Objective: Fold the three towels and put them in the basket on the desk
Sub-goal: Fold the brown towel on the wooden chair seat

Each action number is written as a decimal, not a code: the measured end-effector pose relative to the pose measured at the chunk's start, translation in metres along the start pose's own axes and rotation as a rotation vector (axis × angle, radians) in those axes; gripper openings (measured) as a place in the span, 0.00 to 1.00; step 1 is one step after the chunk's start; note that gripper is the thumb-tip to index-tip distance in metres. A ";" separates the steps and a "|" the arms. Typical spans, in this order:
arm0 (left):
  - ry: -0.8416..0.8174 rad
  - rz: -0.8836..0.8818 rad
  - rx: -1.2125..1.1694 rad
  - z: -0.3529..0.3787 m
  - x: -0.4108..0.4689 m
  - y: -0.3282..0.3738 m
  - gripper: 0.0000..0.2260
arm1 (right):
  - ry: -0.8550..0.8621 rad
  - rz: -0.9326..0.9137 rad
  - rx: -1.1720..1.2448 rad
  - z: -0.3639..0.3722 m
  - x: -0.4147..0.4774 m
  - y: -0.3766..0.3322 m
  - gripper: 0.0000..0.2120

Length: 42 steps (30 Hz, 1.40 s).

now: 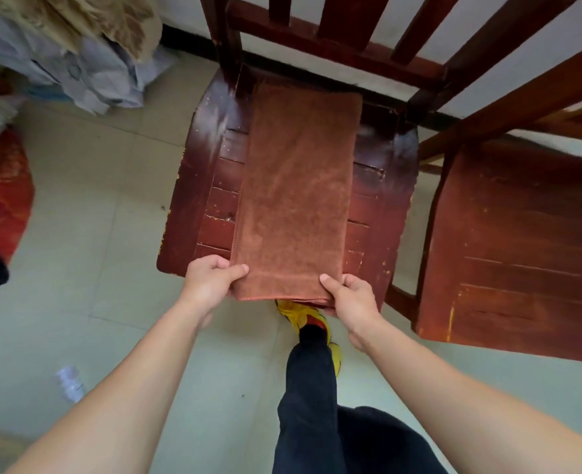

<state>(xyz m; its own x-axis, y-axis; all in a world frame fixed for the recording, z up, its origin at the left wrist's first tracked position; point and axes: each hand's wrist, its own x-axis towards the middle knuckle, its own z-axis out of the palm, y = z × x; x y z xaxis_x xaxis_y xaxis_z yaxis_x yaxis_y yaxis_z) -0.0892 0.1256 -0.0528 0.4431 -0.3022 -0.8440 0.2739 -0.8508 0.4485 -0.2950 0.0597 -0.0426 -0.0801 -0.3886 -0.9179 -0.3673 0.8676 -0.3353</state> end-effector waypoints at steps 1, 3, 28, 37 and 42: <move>-0.016 -0.026 -0.026 0.004 -0.007 -0.004 0.14 | 0.036 -0.025 -0.020 -0.003 0.000 0.005 0.06; -0.038 -0.080 -0.060 0.012 -0.019 -0.018 0.10 | 0.087 -0.075 -0.060 -0.010 -0.001 0.017 0.05; -0.258 -0.307 -0.772 -0.001 -0.041 0.092 0.11 | -0.370 0.078 0.615 -0.043 -0.020 -0.108 0.23; -0.133 -0.308 -0.589 0.025 0.021 0.134 0.12 | -0.112 0.004 0.598 -0.024 0.035 -0.144 0.18; 0.156 0.658 0.605 0.028 0.030 0.129 0.12 | 0.310 -0.671 -0.481 -0.014 0.037 -0.128 0.16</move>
<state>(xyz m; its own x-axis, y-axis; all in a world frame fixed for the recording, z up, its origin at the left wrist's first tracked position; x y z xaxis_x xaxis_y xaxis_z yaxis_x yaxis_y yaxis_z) -0.0644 -0.0048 -0.0286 0.4744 -0.7829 -0.4026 -0.5511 -0.6207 0.5577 -0.2645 -0.0697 -0.0302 0.0706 -0.8968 -0.4367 -0.7722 0.2281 -0.5931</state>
